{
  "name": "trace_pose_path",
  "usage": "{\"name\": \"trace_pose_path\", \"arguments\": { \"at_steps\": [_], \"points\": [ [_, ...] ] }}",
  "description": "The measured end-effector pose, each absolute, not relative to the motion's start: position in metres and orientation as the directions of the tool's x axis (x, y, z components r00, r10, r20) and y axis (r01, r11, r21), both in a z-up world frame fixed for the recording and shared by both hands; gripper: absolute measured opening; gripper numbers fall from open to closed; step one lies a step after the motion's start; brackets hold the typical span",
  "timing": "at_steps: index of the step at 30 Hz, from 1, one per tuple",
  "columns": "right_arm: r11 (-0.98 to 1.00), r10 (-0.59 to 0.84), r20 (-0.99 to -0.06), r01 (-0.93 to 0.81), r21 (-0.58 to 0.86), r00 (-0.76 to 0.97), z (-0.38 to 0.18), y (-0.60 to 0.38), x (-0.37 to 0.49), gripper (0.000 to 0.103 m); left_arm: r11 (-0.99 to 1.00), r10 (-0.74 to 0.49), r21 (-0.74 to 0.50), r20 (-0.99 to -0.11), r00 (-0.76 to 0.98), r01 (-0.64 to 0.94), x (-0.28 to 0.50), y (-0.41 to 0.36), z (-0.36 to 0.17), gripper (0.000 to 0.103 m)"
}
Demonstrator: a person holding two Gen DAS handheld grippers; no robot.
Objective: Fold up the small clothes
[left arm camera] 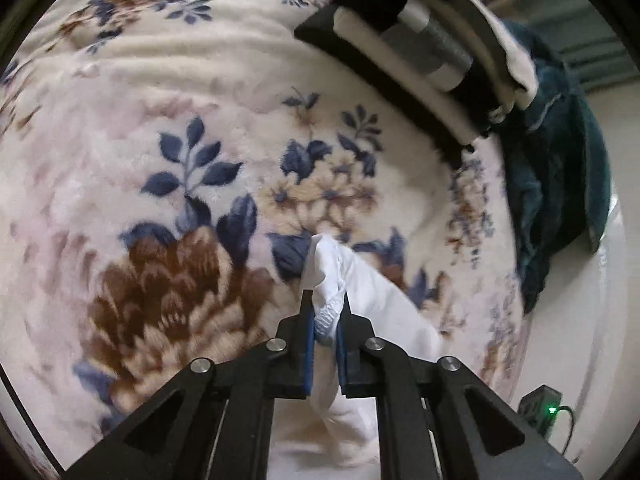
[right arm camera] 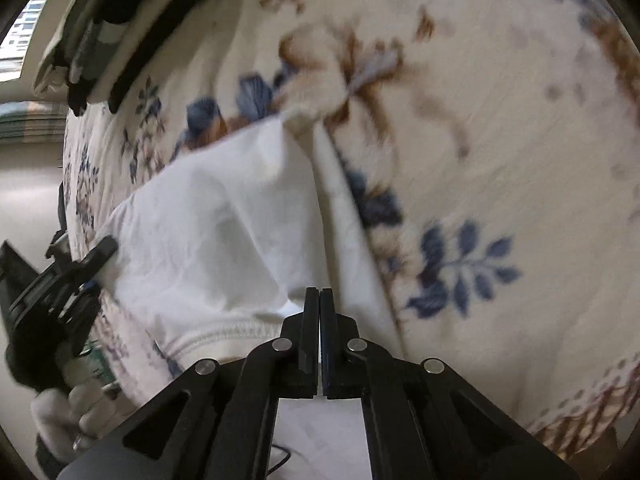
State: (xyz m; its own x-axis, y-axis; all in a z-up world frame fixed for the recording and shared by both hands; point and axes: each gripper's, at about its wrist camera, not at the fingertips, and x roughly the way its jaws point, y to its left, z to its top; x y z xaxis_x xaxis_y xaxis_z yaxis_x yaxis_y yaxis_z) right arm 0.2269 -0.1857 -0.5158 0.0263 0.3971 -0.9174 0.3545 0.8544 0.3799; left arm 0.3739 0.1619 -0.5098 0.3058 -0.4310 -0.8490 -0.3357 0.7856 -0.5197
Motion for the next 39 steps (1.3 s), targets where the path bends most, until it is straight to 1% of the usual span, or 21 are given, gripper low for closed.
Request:
{"name": "trace_pose_path", "arguments": {
  "at_steps": [3,5,8,9,10,11,12,13,16,17,18,19,20,22,28,33,34,36,38,39],
  "points": [
    [0.86,0.378,-0.924,0.344,0.375,0.063,-0.494,-0.202,0.228,0.0,0.752,-0.446,-0.544,-0.836,0.32,-0.371,0.36,0.166,-0.503,0.006],
    [0.842,0.406,-0.912,0.364,0.4,0.062,-0.487,-0.212,0.233,0.0,0.746,-0.452,-0.544,-0.837,0.309,-0.384,0.352,0.165,-0.506,0.006],
    [0.719,0.588,-0.809,0.45,0.53,0.014,-0.492,-0.223,0.232,0.002,0.737,-0.453,-0.542,-0.84,0.301,-0.405,0.346,0.165,-0.511,0.006],
    [0.649,0.661,-0.75,0.501,0.573,0.002,-0.5,-0.223,0.228,0.004,0.736,-0.45,-0.539,-0.842,0.298,-0.409,0.345,0.165,-0.514,0.006],
    [0.602,0.703,-0.712,0.535,0.592,-0.002,-0.508,-0.222,0.226,0.016,0.737,-0.447,-0.535,-0.844,0.296,-0.413,0.345,0.164,-0.516,0.006],
    [0.561,0.733,-0.681,0.575,0.596,-0.009,-0.517,-0.222,0.222,0.038,0.738,-0.445,-0.532,-0.846,0.295,-0.415,0.345,0.165,-0.517,0.006],
    [0.522,0.753,-0.657,0.618,0.588,-0.011,-0.527,-0.223,0.216,0.046,0.739,-0.444,-0.531,-0.847,0.294,-0.414,0.344,0.165,-0.517,0.006],
    [0.502,0.756,-0.654,0.659,0.561,-0.02,-0.539,-0.223,0.211,0.05,0.743,-0.44,-0.527,-0.849,0.292,-0.413,0.345,0.165,-0.518,0.006],
    [0.46,0.759,-0.651,0.738,0.493,-0.038,-0.563,-0.219,0.2,0.05,0.75,-0.435,-0.523,-0.851,0.295,-0.404,0.346,0.167,-0.516,0.006],
    [0.453,0.754,-0.655,0.753,0.478,-0.038,-0.567,-0.218,0.197,0.045,0.75,-0.434,-0.524,-0.851,0.296,-0.404,0.347,0.167,-0.515,0.006],
    [0.44,0.749,-0.663,0.764,0.473,-0.021,-0.568,-0.22,0.193,0.036,0.748,-0.436,-0.527,-0.849,0.299,-0.403,0.347,0.167,-0.514,0.006],
    [0.454,0.73,-0.683,0.761,0.464,-0.02,-0.566,-0.219,0.193,0.01,0.749,-0.436,-0.527,-0.849,0.3,-0.402,0.348,0.167,-0.514,0.006],
    [0.471,0.709,-0.705,0.758,0.452,-0.02,-0.563,-0.221,0.191,0.006,0.749,-0.435,-0.526,-0.849,0.301,-0.402,0.349,0.167,-0.513,0.006],
    [0.463,0.684,-0.729,0.759,0.458,0.022,-0.554,-0.224,0.187,0.004,0.741,-0.443,-0.535,-0.843,0.305,-0.406,0.35,0.167,-0.512,0.006],
    [0.5,0.617,-0.779,0.711,0.494,0.107,-0.511,-0.24,0.184,0.003,0.743,-0.454,-0.536,-0.844,0.287,-0.401,0.345,0.164,-0.507,0.006],
    [0.584,0.571,-0.818,0.663,0.468,0.074,-0.496,-0.25,0.192,0.003,0.775,-0.426,-0.474,-0.88,0.21,-0.418,0.335,0.16,-0.532,0.007],
    [0.612,0.552,-0.832,0.653,0.447,0.053,-0.496,-0.251,0.194,0.003,0.782,-0.423,-0.463,-0.886,0.19,-0.417,0.334,0.158,-0.54,0.008],
    [0.646,0.525,-0.851,0.638,0.419,0.027,-0.504,-0.25,0.198,0.003,0.762,-0.46,-0.485,-0.872,0.167,-0.429,0.331,0.158,-0.554,0.01],
    [0.648,0.552,-0.834,0.632,0.425,-0.004,-0.513,-0.247,0.201,0.006,0.695,-0.523,-0.55,-0.828,0.199,-0.462,0.323,0.166,-0.556,0.018],
    [0.622,0.585,-0.811,0.644,0.445,-0.005,-0.515,-0.246,0.199,0.007,0.68,-0.534,-0.566,-0.818,0.215,-0.467,0.321,0.169,-0.554,0.025]
  ]
}}
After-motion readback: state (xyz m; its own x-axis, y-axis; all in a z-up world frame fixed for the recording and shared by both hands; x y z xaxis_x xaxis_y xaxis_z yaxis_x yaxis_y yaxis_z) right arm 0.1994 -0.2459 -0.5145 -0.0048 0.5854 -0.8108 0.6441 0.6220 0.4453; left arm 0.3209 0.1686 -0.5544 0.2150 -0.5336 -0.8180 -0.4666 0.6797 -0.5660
